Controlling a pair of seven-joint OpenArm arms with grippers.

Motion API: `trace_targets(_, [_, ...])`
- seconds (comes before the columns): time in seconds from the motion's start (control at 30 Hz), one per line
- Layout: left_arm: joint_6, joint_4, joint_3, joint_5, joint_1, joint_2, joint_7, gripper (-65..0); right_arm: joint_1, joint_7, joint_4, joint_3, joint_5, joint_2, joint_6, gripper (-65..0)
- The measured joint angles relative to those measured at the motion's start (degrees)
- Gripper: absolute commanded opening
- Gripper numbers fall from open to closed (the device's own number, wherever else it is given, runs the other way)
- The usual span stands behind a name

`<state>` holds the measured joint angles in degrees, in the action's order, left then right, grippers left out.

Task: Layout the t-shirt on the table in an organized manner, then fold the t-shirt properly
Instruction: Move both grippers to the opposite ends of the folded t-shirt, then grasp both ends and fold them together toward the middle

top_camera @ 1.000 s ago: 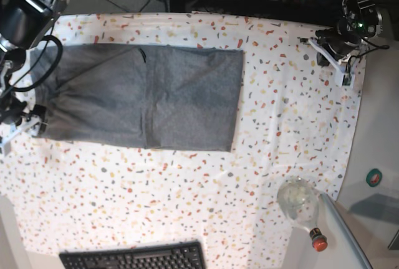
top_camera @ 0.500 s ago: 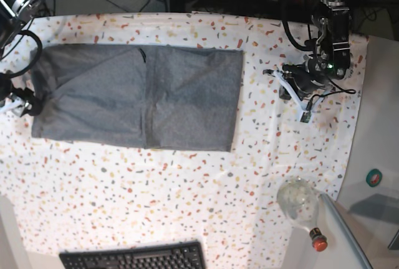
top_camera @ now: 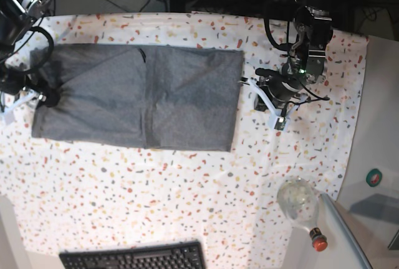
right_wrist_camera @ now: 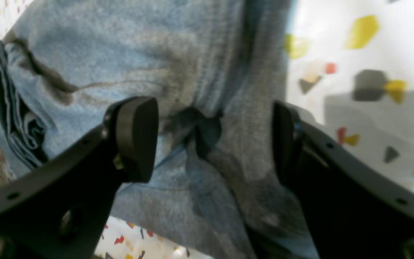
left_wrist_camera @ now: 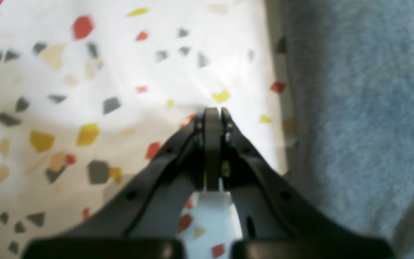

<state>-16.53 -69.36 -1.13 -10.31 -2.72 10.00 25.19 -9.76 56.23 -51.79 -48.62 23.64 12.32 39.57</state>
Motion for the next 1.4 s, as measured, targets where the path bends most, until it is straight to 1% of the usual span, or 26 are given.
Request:
trace_targets(0.1, [0.61,-0.13,-1.25,0.02,-0.02,-0.37,-0.37,-65.0,-0.13,0.94,-0.33,2.67,-0.04,-0.09,0.00,-23.1])
trace_targets(0.2, [0.74,-0.26,-1.57,0.66,0.00,-1.57,-0.37,-65.0,-0.13,-0.59,-0.37,3.50,0.13,-1.11,0.02,-23.4])
trace_targets(0.23, [0.72,-0.26,-1.60,0.66,0.02,-1.99,-0.37,-65.0,-0.13,-0.72,-0.35,3.50,0.42,-1.14,0.04,-25.1])
trace_targets(0.3, [0.66,-0.26,-1.60,0.61,0.00,-2.95,-0.35,-65.0,-0.11,-0.70,-0.33,3.56,0.20,-1.09,0.13,-33.8])
trace_targets(0.33, [0.68,-0.26,-1.62,0.63,0.00,-3.43,-0.35,-65.0,-0.11,-0.68,-0.31,3.63,-0.35,-1.11,0.13,-40.8])
trace_targets(0.4, [0.48,-0.26,-1.92,0.59,0.00,-4.11,-0.35,-65.0,0.15,-0.90,-0.15,3.82,-1.14,-1.11,0.13,-61.5])
trace_targets(0.43, [0.48,-0.26,-2.16,0.39,0.00,-4.13,-0.35,-65.0,0.22,-0.92,0.13,3.98,-1.42,-0.92,0.11,-65.0])
trace_targets(0.5, [0.55,-0.26,-3.85,0.42,0.04,-3.80,-0.39,-65.0,0.09,-1.29,0.50,5.42,-1.42,0.22,0.13,-65.0])
trace_targets(0.6, [1.40,-0.39,-7.54,0.42,0.24,-3.61,-0.63,-65.0,-0.79,-1.49,0.48,9.46,-1.60,3.04,0.13,-65.0])
trace_targets(0.67, [2.12,-0.31,-9.60,1.16,0.35,-5.16,-0.79,-65.0,-1.16,-2.23,-0.76,11.91,-1.62,4.20,0.09,-65.0])
trace_targets(0.73, [3.13,-0.09,-10.36,1.05,0.31,-7.04,-0.57,-65.0,-0.72,-1.77,-4.35,13.51,-1.79,3.93,0.09,-65.0])
trace_targets(0.83, [2.89,0.39,-10.75,0.92,1.01,-9.14,0.42,-65.0,1.09,0.35,-12.61,15.85,-1.44,2.82,0.02,-65.0])
trace_targets(0.87, [2.80,0.68,-10.78,0.85,1.49,-9.55,1.16,-65.0,1.51,1.95,-15.23,16.44,-1.51,2.10,0.04,-65.0])
trace_targets(0.9, [2.78,0.96,-10.82,0.87,1.81,-9.84,1.44,-65.0,2.05,3.78,-18.23,16.96,-2.16,1.03,-0.09,-65.0])
trace_targets(0.97, [2.47,1.46,-11.02,0.83,2.67,-10.08,1.90,-65.0,3.54,6.32,-24.04,17.97,-1.62,-1.42,0.13,-65.0])
trace_targets(1.0, [2.38,1.53,-11.02,0.87,3.02,-10.19,2.54,-65.0,4.63,7.26,-27.47,18.43,-1.68,-3.10,0.09,-65.0])
trace_targets(1.07, [1.90,1.66,-11.08,0.85,3.50,-10.14,2.97,-65.0,6.82,9.05,-33.64,20.39,-1.95,-5.60,0.22,-65.0])
trace_targets(1.17, [1.73,1.77,-11.08,0.90,3.89,-10.19,3.30,-65.0,8.94,10.14,-41.24,23.78,-1.51,-8.50,0.04,-65.0])
trace_targets(1.23, [1.60,1.88,-11.10,0.87,4.31,-10.12,3.78,-65.0,10.08,10.95,-45.92,27.04,-1.92,-10.03,-3.87,-65.0])
trace_targets(1.4, [1.60,1.88,-11.13,0.87,4.37,-9.99,3.74,-65.0,12.07,10.64,-52.59,37.68,-1.16,-10.84,-7.80,-65.0])
